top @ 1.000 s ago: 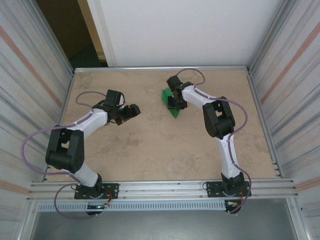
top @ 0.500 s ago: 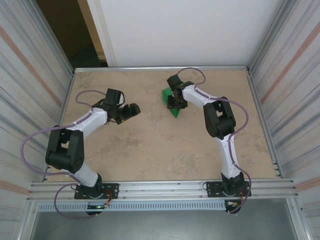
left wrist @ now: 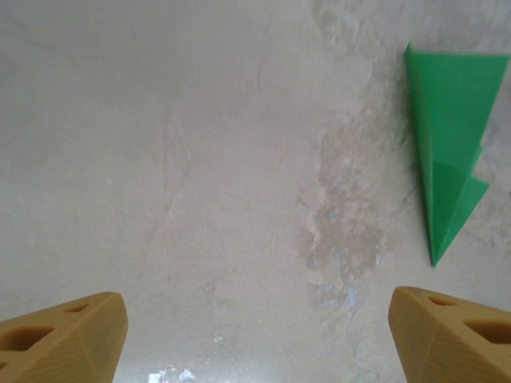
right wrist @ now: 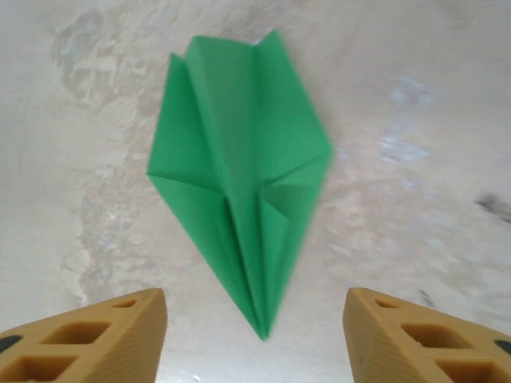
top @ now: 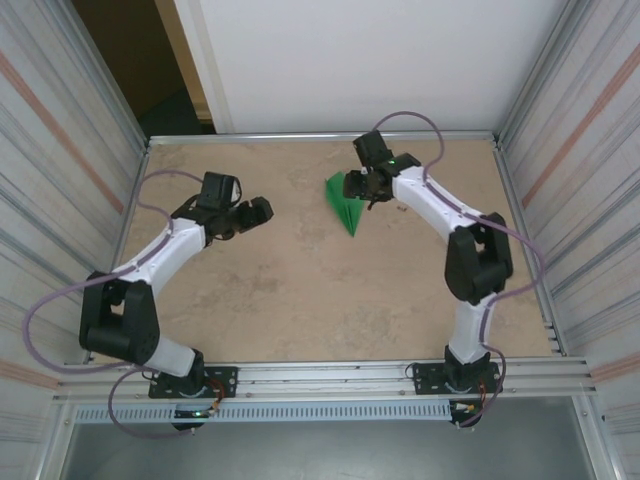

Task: Fold a paper plane with a square sheet of paper (pick it up from the middle)
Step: Move the paper plane to the top-center of the table, then reset both arms

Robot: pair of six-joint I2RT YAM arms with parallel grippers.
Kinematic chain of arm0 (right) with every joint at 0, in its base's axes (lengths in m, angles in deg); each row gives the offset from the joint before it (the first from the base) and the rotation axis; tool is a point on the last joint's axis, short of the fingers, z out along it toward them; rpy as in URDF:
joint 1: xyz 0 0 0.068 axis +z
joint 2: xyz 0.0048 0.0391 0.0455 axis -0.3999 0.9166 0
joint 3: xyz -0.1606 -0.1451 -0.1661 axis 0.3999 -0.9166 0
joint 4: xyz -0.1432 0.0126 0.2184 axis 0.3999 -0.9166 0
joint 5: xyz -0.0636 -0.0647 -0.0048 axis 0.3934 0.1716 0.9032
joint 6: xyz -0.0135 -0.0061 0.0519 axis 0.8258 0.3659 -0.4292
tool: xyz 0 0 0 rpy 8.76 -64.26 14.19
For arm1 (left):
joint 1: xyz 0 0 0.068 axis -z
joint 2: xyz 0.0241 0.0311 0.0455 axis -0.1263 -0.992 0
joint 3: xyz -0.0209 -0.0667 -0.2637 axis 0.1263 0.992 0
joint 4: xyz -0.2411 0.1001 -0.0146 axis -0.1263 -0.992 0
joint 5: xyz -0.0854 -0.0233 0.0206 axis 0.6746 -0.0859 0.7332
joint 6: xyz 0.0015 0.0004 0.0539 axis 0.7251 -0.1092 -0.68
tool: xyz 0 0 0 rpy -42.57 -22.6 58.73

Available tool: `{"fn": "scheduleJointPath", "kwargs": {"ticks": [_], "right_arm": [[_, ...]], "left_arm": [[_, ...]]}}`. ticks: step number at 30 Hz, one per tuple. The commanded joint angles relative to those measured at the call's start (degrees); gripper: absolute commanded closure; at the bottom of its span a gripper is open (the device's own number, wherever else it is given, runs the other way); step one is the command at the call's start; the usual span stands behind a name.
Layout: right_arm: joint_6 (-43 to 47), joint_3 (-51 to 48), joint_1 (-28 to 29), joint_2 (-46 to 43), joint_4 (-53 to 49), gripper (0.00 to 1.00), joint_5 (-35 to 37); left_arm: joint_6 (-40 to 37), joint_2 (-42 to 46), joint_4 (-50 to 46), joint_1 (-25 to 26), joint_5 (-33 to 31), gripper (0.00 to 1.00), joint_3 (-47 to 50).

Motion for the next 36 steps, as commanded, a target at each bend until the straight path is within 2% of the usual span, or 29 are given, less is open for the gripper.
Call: {"fn": "scheduleJointPath", "kwargs": {"ticks": [1, 5, 7, 10, 14, 19, 21, 24, 28, 32, 33, 36], "right_arm": [[-2.49, -9.06, -2.66, -11.59, 5.64, 0.33, 8.37], [-2.1, -22.61, -7.09, -23.87, 12.15, 0.13, 15.93], [-1.93, -29.03, -9.83, -29.73, 14.32, 0.01, 20.47], [-0.4, -38.04, -15.17, -36.19, 19.41, 0.01, 22.83], [1.62, -50.0, -22.91, -40.9, 29.75, 0.01, 22.57], [4.46, -59.42, -30.05, -41.92, 40.46, 0.01, 17.67], [6.26, -62.08, -30.97, -40.95, 44.8, 0.01, 16.99], [9.33, -65.16, -31.52, -39.52, 52.04, 0.01, 11.62], [11.96, -67.87, -31.55, -36.3, 61.72, 0.01, 7.26], [14.27, -68.81, -31.51, -32.21, 69.42, 0.01, 3.78], [14.74, -69.02, -31.46, -30.76, 71.63, 0.01, 2.92], [16.21, -67.89, -31.08, -27.16, 73.18, 0.01, 0.88]], "left_arm": [[-2.78, 6.81, 2.73, -0.51, -10.01, 0.08, 3.32], [-5.7, 12.97, 7.12, -1.08, -20.7, 0.01, 9.75], [-6.74, 15.48, 8.55, -1.68, -27.2, 0.01, 12.82], [-7.71, 18.48, 9.93, -3.56, -33.85, 0.01, 16.57], [-8.09, 20.61, 8.84, -8.29, -36.96, 0.01, 19.14], [-17.69, 22.7, 21.87, -9.82, -37.71, 0.01, 27.82], [-20.38, 22.14, 27.13, -9.89, -35.6, 0.01, 30.08], [-27.94, 18.24, 39.47, -10.26, -26.86, 0.01, 34.16], [-32.1, 12.92, 52.57, -10.41, -18.19, 0.01, 37.6], [-35.64, 7.65, 58.52, -11.53, -13.0, 0.01, 37.7], [-35.88, 7.34, 57.62, -12.11, -11.57, 0.01, 37.02], [-37.45, 5.0, 62.49, -13.2, -9.02, 0.01, 37.75]]}}
